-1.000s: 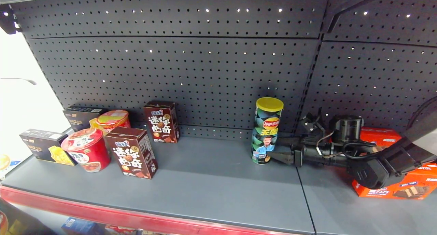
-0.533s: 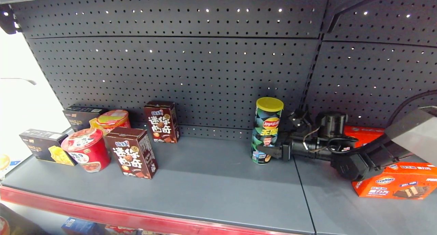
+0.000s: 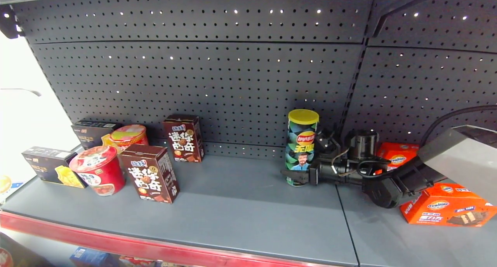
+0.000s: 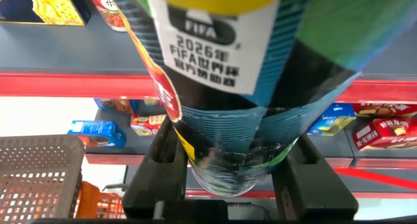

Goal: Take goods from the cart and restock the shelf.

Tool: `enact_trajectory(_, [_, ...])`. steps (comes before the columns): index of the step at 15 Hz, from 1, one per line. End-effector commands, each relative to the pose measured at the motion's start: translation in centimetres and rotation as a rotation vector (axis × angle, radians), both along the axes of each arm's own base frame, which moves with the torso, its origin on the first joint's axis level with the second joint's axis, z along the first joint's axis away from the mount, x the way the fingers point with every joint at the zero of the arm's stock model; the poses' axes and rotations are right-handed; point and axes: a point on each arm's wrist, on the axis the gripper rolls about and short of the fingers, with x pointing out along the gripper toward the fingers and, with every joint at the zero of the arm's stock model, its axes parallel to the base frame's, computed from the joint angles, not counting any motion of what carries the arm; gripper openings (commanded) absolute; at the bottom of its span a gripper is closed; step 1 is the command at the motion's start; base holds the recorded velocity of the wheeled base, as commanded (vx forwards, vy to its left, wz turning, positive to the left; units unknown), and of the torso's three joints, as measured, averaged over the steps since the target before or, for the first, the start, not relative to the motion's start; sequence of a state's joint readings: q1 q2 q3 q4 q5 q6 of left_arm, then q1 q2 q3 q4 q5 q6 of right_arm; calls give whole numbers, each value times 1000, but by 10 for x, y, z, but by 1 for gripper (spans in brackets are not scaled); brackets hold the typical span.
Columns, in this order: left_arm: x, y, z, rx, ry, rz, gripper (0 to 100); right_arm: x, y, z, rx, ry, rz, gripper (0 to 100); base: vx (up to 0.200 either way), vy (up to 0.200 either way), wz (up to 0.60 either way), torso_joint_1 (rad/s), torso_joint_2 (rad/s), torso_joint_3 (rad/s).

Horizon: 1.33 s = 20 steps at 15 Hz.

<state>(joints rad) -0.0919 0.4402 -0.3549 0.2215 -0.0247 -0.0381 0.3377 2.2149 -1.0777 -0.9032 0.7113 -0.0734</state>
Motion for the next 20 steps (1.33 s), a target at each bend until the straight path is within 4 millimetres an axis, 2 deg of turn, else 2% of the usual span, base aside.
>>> enact_trajectory(1, [0, 0, -1, 0, 2, 0, 0, 0, 2, -2, -1, 3, 5, 100, 0, 0, 0, 0, 0, 0])
enact_trajectory(4, [0, 0, -1, 0, 2, 0, 0, 1, 3, -6, -4, 11, 6, 100, 0, 0, 0, 0, 0, 0])
enact_trajectory(5, [0, 0, -1, 0, 0, 0, 0, 1, 4, -6, -4, 10, 5, 0, 0, 0, 0, 0, 0, 0])
enact_trajectory(9, [-3, 0, -3, 0, -2, 3, 0, -2, 9, -2, -10, 9, -46, 0, 0, 0, 0, 0, 0, 0])
enact_trajectory(12, [-6, 1, -3, -1, -18, 2, 0, -11, 18, 9, -2, -1, -70, 0, 0, 0, 0, 0, 0, 0])
enact_trajectory(14, [-8, 1, -3, -3, -31, 3, 0, -25, 16, 21, 12, -3, -90, 0, 0, 0, 0, 0, 0, 0])
enact_trajectory(17, [-8, 1, -3, -3, -35, 2, 0, -79, -6, 45, 24, -13, -83, 0, 0, 0, 0, 0, 0, 0])
enact_trajectory(19, [-9, 1, -3, -4, -37, 0, 0, -101, -16, 52, 18, -22, -83, 0, 0, 0, 0, 0, 0, 0])
enact_trajectory(20, [-10, 1, -4, -3, -40, 2, 0, -127, -27, 61, 30, -36, -74, 0, 0, 0, 0, 0, 0, 0])
